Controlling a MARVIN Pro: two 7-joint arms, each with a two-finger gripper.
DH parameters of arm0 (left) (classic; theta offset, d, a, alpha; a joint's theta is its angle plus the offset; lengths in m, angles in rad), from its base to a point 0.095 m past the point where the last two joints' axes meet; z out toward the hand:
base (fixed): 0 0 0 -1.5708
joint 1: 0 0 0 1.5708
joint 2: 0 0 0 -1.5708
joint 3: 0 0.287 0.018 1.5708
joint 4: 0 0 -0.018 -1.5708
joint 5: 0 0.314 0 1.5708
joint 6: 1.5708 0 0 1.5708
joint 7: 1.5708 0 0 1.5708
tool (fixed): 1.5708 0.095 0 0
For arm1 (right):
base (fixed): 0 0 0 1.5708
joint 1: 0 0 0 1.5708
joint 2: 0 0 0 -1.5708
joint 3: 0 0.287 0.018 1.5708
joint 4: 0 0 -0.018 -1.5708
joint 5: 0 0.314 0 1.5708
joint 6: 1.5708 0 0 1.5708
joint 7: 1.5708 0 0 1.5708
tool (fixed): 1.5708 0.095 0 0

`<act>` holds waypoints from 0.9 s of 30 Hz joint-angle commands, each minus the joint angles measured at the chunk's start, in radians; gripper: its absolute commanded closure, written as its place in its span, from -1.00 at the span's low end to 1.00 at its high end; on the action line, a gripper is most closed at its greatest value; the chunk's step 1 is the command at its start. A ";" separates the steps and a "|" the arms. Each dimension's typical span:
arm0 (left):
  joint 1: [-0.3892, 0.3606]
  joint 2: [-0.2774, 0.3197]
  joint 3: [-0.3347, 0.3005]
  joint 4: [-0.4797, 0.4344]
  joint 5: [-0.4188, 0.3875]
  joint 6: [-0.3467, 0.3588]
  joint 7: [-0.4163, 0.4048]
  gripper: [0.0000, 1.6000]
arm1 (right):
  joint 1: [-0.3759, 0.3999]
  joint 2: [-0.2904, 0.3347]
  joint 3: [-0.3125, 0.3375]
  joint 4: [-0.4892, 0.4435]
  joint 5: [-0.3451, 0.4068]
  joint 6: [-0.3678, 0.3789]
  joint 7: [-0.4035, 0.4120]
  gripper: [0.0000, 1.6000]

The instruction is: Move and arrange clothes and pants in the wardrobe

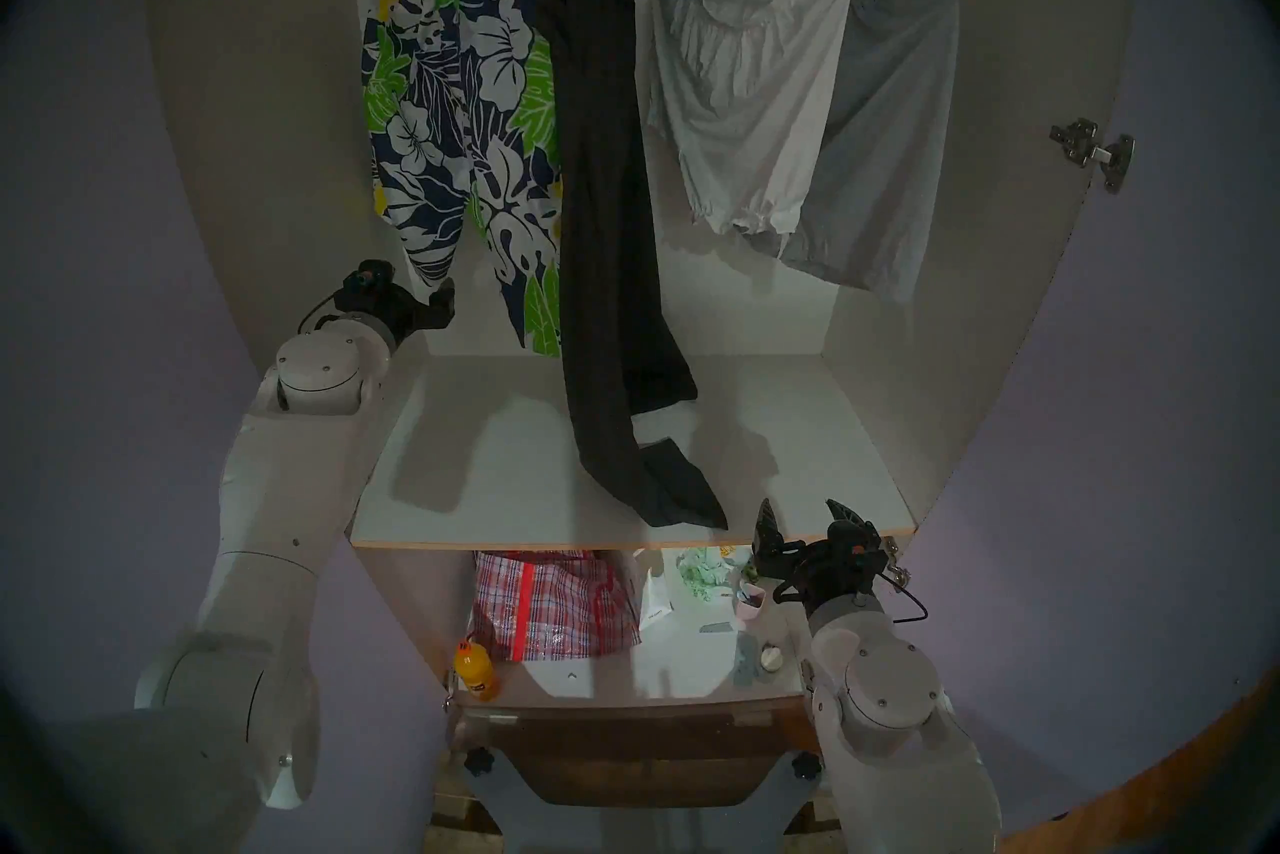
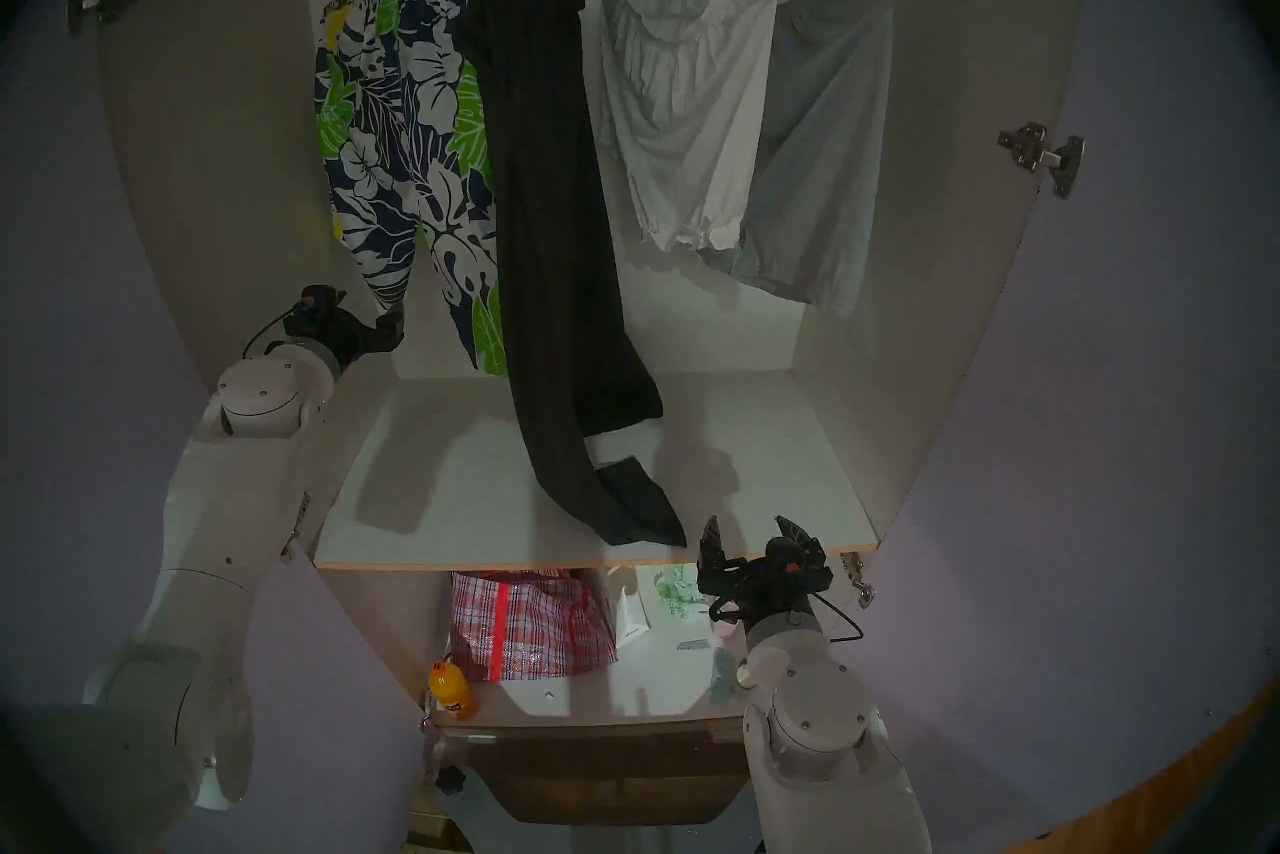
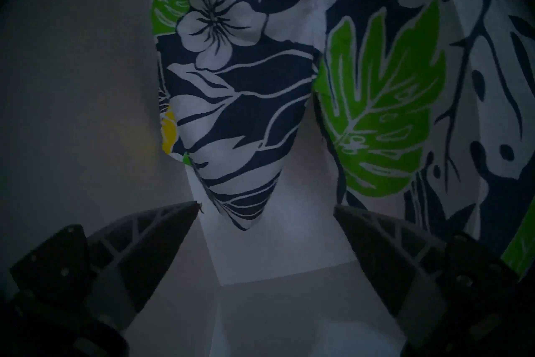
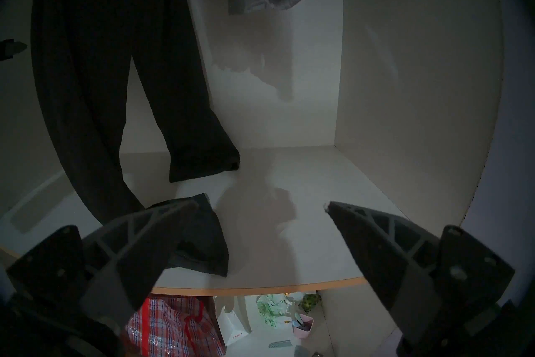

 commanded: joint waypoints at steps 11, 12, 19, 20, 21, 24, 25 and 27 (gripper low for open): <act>-0.294 0.105 0.038 0.093 0.030 -0.092 -0.080 -1.00 | 0.009 0.000 -0.001 -0.022 0.000 -0.006 0.001 -1.00; -0.310 0.106 0.044 0.106 0.022 -0.099 -0.093 -1.00 | 0.009 0.001 -0.001 -0.022 0.000 -0.005 0.001 -1.00; -0.440 0.092 0.065 0.263 0.015 -0.157 -0.137 -1.00 | 0.009 0.001 -0.001 -0.023 0.000 -0.005 0.001 -1.00; -0.455 0.100 0.077 0.282 0.026 -0.164 -0.144 -1.00 | 0.009 0.001 -0.001 -0.023 0.000 -0.005 0.001 -1.00; -0.471 0.101 0.082 0.302 0.029 -0.167 -0.146 -1.00 | 0.009 0.001 -0.001 -0.022 0.000 -0.005 0.001 -1.00; -0.527 0.103 0.101 0.361 0.042 -0.167 -0.134 -1.00 | 0.010 0.001 -0.001 -0.021 0.000 -0.006 0.000 -1.00; -0.527 0.103 0.101 0.361 0.042 -0.167 -0.134 -1.00 | 0.010 0.001 -0.001 -0.021 0.000 -0.006 0.000 -1.00; -0.585 0.101 0.125 0.426 0.073 -0.159 -0.087 -1.00 | 0.010 0.001 -0.001 -0.021 0.000 -0.006 0.000 -1.00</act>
